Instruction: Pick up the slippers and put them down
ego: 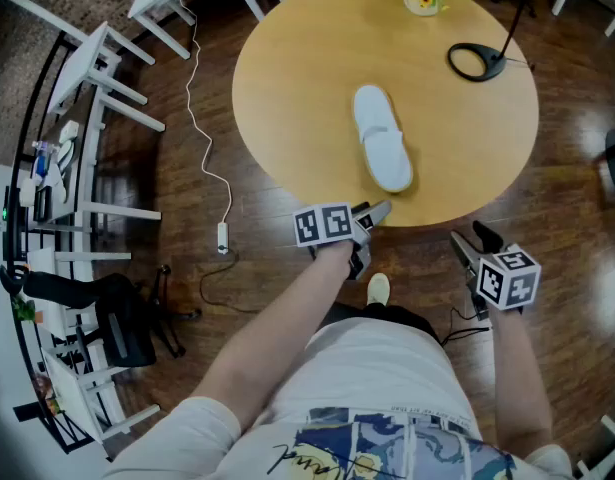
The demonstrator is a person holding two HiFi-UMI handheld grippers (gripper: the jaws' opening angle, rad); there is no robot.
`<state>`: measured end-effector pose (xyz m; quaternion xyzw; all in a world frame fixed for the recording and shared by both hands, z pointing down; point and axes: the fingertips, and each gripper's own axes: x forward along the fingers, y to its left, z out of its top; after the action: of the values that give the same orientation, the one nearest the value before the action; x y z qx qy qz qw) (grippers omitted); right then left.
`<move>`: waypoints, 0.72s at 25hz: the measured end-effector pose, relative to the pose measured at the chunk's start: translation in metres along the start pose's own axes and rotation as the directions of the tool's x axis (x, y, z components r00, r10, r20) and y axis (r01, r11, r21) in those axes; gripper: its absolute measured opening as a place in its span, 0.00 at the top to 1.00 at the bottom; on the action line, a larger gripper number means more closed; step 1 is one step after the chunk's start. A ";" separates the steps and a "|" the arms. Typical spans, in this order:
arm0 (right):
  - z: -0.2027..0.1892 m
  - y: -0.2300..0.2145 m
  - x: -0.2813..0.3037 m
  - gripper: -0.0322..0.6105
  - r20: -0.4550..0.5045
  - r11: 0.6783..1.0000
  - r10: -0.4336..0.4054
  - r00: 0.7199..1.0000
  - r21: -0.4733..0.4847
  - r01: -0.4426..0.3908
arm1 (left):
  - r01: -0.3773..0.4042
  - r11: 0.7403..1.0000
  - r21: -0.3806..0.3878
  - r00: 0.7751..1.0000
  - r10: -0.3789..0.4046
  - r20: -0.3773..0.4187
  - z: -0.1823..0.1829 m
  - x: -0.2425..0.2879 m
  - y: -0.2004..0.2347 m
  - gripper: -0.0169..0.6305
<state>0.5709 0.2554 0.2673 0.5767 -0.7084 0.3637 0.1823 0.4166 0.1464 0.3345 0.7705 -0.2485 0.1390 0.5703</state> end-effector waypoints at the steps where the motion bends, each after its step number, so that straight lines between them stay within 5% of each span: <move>1: -0.002 0.000 0.002 0.54 -0.004 1.000 0.002 1.000 0.003 -0.002 | 0.011 0.999 -0.035 1.000 -0.010 0.017 0.003 0.005 0.003 0.53; 11: -0.010 -0.005 0.009 0.54 -0.052 1.000 0.007 0.999 0.012 -0.007 | 0.118 0.949 -0.292 0.978 -0.060 0.200 0.041 0.046 0.025 0.53; 18: -0.011 -0.010 0.012 0.54 -0.063 1.000 0.017 0.998 0.006 -0.017 | 0.241 0.913 -0.330 0.942 -0.138 0.307 0.059 0.066 0.024 0.56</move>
<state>0.5754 0.2546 0.2856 0.5593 -0.7063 0.3851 0.1999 0.4548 0.0706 0.3684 0.6842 -0.2706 -0.0751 0.6731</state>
